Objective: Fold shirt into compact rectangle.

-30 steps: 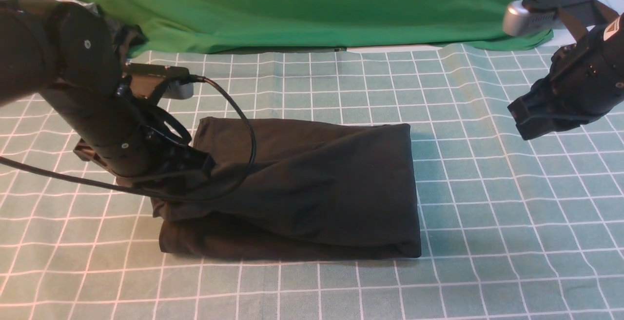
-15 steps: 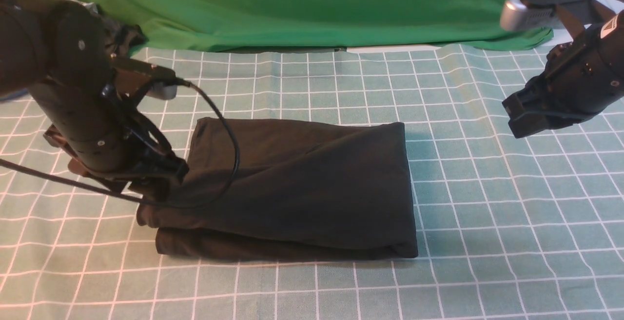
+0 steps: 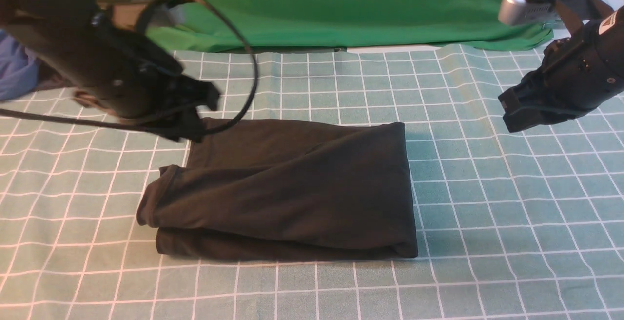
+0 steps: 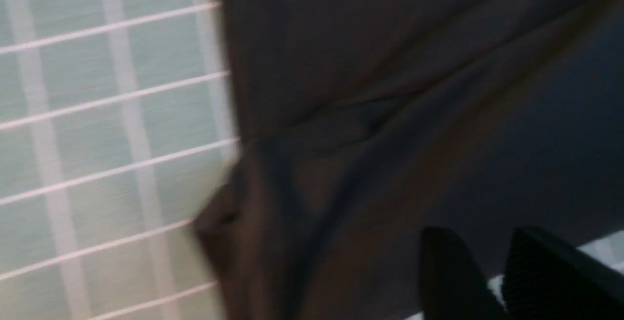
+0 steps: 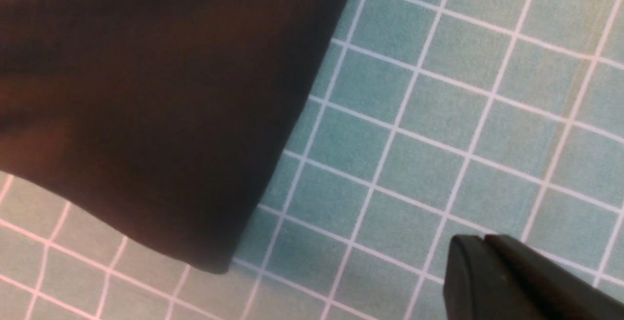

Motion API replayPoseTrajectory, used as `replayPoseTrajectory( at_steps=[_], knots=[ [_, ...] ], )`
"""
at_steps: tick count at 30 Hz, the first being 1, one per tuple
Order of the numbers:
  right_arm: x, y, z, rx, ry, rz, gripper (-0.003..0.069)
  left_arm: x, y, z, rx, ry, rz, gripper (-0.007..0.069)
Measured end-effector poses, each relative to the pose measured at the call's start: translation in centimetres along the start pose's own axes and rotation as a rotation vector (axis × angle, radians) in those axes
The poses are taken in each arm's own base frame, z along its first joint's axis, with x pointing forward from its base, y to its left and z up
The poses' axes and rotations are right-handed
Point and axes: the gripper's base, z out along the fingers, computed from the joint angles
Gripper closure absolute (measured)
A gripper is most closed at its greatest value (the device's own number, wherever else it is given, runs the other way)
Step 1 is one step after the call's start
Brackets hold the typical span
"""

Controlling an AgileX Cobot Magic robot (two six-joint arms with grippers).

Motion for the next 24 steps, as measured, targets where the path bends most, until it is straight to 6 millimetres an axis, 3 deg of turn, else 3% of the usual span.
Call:
replayPoseTrajectory(
  at_steps=[2,6,8,13,19,24],
  knots=[
    [0.0,0.1,0.0,-0.012,-0.005,0.009,0.064,-0.3,0.1,1.8,0.031,0.042,-0.01,0.0601],
    [-0.1,0.2,0.0,-0.017,-0.006,0.011,0.064,-0.2,1.3,5.4,-0.008,0.163,-0.021,0.062],
    [0.0,0.2,0.0,-0.02,0.0,0.011,0.064,0.6,2.1,7.3,-0.034,0.235,-0.032,0.0622],
    [0.3,0.3,0.0,-0.032,0.037,0.011,0.064,3.4,3.1,9.9,-0.061,0.3,-0.06,0.0622],
    [0.7,0.6,0.0,-0.058,0.073,0.012,0.064,5.0,3.5,11.0,-0.071,0.313,-0.075,0.0622],
    [0.6,2.7,0.4,-0.105,0.073,-0.077,0.064,3.7,3.1,9.1,-0.085,0.247,-0.036,0.0622]
  ],
)
